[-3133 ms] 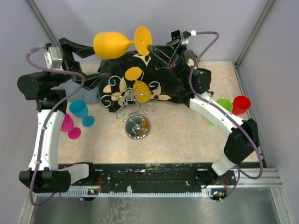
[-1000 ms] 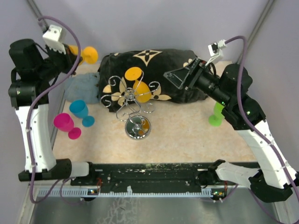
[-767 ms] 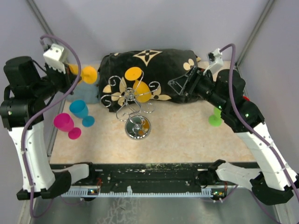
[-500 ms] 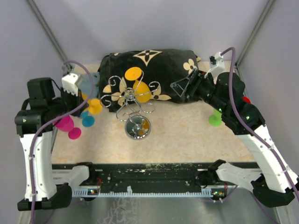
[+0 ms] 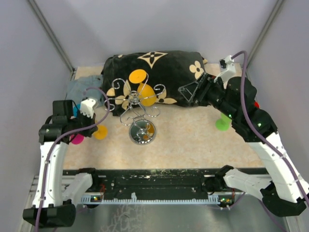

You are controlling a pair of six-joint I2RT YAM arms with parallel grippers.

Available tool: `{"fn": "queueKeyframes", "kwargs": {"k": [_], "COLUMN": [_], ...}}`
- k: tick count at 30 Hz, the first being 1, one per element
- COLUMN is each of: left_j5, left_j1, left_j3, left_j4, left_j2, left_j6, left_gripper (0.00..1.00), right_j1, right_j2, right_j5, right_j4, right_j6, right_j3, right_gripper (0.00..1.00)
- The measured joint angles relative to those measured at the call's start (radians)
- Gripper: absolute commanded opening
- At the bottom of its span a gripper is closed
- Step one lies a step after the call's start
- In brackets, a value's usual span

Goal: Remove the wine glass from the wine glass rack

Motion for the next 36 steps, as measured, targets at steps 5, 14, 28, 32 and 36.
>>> {"fn": "queueKeyframes", "kwargs": {"k": [5,14,28,32,36], "left_j5": [-0.013,-0.021,-0.022,-0.021,-0.019], "left_j1": [0.0,0.0,0.004,0.004,0.004], "left_j3": [-0.068,-0.163,-0.192,-0.187,-0.127], "left_j4": [0.062,0.093,0.122,0.116,0.087], "left_j2": [0.004,0.056,0.097,0.098,0.1], "left_j6": [0.032,0.076,0.103,0.108,0.111], "left_gripper": [0.0,0.0,0.41,0.52,0.67], "right_j1": [0.0,0.0,0.0,0.0,0.0], "right_j2": [-0.011,-0.011,-0.012,-0.012,-0.012], "right_j5": [0.002,0.002,0.002,0.001,0.0], "right_j4": [-0.005,-0.008,-0.015,-0.015,-0.015], "right_j6": [0.003,0.01,0.01,0.01,0.01], "right_j3": [0.0,0.0,0.009,0.009,0.009], "right_gripper": [0.6,0.6,0.61,0.61,0.61]}}
